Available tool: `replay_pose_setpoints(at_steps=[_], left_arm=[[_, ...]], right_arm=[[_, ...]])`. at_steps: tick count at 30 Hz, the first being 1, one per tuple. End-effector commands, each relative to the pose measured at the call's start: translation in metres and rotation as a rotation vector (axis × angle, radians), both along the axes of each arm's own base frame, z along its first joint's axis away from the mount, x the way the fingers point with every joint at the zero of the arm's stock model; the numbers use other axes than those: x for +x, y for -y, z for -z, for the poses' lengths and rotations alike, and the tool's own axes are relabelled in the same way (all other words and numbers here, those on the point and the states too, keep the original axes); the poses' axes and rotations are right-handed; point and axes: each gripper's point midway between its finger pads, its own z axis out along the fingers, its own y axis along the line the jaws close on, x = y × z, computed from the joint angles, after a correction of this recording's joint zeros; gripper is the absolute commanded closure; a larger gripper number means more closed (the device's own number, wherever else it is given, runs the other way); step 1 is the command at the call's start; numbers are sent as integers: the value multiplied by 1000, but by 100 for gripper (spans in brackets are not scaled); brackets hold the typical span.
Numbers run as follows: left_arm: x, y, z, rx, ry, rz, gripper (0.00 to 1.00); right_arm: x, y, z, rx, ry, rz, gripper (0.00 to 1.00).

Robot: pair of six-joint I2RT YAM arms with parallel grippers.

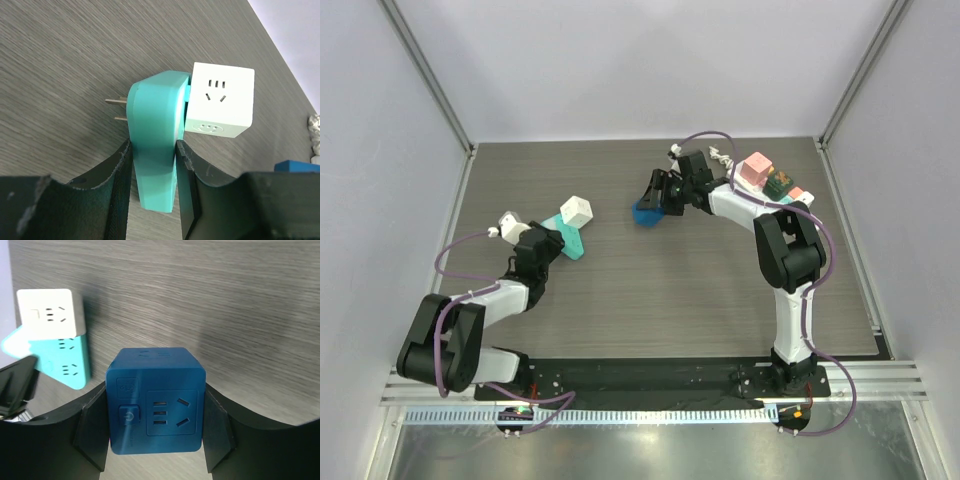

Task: Pull the plug off the socket

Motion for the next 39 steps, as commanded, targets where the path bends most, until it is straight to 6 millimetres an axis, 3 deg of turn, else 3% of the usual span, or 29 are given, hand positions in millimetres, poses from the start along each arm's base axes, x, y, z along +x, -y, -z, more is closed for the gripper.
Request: replay_pose_setpoints(at_steps=[1,6,11,14,19,21,26,30,34,36,37,39], left_arm=[[-31,-5,32,100,-183,62,100],[-48,9,18,18,-143,130,100],[-80,5,35,-17,-194,123,100],[-95,7,37,-62,-170,133,100],[-117,9,29,-102,-179,144,100],[-121,9,24,-117,-159,142,100],[-131,-1,14,-77,-149,127,100],[-128,4,1,-54,-139,173,100],[-131,9,6,-87,-163,183,100],[-136,16,14,-120,-172,209,100],[-137,17,16,-137,-172,205,100],[-143,19,25,-146,-176,212,100]], right_arm=[[-4,-19,-12,58,54,-132,95],[-8,-13,1,58,22,-125,89],[-10,-9,11,66,0,-111,84],[-17,-9,14,106,-14,-101,74],[-20,-3,22,95,-6,-90,41],[-20,3,25,62,-14,-77,34],[-23,37,15,-113,3,-33,5],[-24,69,-8,-256,63,29,3],[-40,92,-24,-307,96,94,2],[-49,93,-37,-286,112,106,2],[-59,93,-31,-276,91,101,2],[-72,72,-37,-224,110,58,1]])
